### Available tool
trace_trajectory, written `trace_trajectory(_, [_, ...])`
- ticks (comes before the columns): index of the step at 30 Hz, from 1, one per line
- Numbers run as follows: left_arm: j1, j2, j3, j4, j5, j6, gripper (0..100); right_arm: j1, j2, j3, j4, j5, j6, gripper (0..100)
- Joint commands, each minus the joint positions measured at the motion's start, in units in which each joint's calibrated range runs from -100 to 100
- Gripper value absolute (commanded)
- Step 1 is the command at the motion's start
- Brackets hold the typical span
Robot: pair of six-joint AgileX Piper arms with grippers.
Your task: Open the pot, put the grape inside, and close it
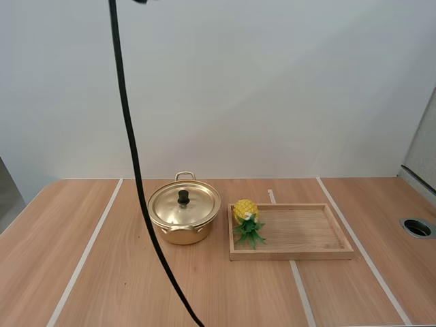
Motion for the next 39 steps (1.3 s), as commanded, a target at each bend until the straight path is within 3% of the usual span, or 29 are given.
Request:
trace_trajectory(1, [-0.12,-3.54,-0.98,1.52,-2.93,-4.53,100,-0.19,-0.65,-0.36,0.01,-3.39,0.33,0])
trace_trajectory(5, [-0.12,-7.63,-0.98,3.63,-5.19,-6.28,50,-0.19,-0.65,-0.36,0.01,-4.14,0.33,0])
trace_trajectory(7, [-0.12,-9.42,-0.98,3.63,-5.77,-5.95,11,-0.19,-0.65,-0.36,0.01,-4.14,0.33,0])
trace_trajectory(8, [-0.12,-10.07,-0.98,3.48,-6.02,-5.84,0,-0.19,-0.65,-0.36,0.01,-4.14,0.33,0])
trace_trajectory(16, [-0.12,-15.33,0.13,3.47,-12.13,-13.24,0,-0.19,-1.24,-0.36,0.06,-3.2,3.81,0])
trace_trajectory(21, [-0.12,-21.91,8.57,3.47,-17.81,-17.18,0,-0.19,-5.43,1.12,1.15,-2.67,9.44,0])
trace_trajectory(25, [-0.12,-29.95,19.85,5.65,-24.43,-22.42,0,-0.19,-12.39,7.71,2.41,-9.27,9.44,0])
trace_trajectory(31, [-0.12,-43.13,34.14,16.62,-39.22,-32.12,0,-0.12,-26.63,20.75,2.69,-17.18,10.77,0])
trace_trajectory(36, [-0.12,-52.79,42.52,18.48,-40.73,-34.43,0,1.19,-36.54,28.41,2.69,-19.54,12.42,0])
trace_trajectory(39, [0.19,-56.8,46.67,20.81,-41.08,-35.55,0,2.53,-36.54,30.26,1.6,-18.58,12.42,0])
